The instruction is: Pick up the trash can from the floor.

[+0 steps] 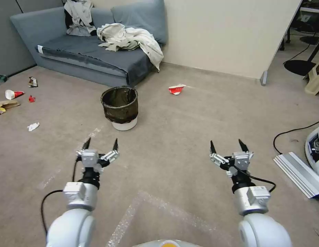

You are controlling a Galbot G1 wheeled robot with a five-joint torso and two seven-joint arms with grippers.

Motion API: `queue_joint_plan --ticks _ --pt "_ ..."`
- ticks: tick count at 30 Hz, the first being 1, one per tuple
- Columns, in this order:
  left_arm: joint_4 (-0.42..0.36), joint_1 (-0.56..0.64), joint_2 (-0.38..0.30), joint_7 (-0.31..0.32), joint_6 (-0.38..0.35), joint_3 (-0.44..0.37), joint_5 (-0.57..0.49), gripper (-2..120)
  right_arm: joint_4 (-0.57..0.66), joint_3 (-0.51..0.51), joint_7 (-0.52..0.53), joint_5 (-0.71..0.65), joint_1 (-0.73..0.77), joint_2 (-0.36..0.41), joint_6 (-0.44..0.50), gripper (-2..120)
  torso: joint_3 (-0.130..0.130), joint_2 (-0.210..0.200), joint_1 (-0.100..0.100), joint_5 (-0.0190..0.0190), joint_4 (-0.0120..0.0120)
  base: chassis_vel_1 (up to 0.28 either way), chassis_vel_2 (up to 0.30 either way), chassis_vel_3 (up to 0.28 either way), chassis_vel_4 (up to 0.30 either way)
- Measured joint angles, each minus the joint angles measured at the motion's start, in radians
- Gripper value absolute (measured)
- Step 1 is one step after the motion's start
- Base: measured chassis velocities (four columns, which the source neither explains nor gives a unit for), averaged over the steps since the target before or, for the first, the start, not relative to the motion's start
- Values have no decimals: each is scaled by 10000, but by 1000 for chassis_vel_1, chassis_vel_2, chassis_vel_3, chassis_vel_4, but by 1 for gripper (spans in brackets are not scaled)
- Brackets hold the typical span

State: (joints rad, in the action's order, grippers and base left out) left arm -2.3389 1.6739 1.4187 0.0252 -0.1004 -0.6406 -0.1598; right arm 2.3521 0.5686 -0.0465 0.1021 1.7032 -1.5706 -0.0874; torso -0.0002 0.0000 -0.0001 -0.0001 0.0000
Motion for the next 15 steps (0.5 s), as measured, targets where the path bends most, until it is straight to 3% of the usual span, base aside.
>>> queue_joint_plan --ticks 5,15 --pt "-1510 571 -374 109 -463 -417 -742 100 1465 150 -159 273 704 -317 -479 100 0 0 0 0 2 0 0 0 0" --pt "-1717 1004 -667 291 -700 -847 -777 100 1561 388 33 -356 961 -371 -966 100 1 0 0 0 0 0 0 0 0"
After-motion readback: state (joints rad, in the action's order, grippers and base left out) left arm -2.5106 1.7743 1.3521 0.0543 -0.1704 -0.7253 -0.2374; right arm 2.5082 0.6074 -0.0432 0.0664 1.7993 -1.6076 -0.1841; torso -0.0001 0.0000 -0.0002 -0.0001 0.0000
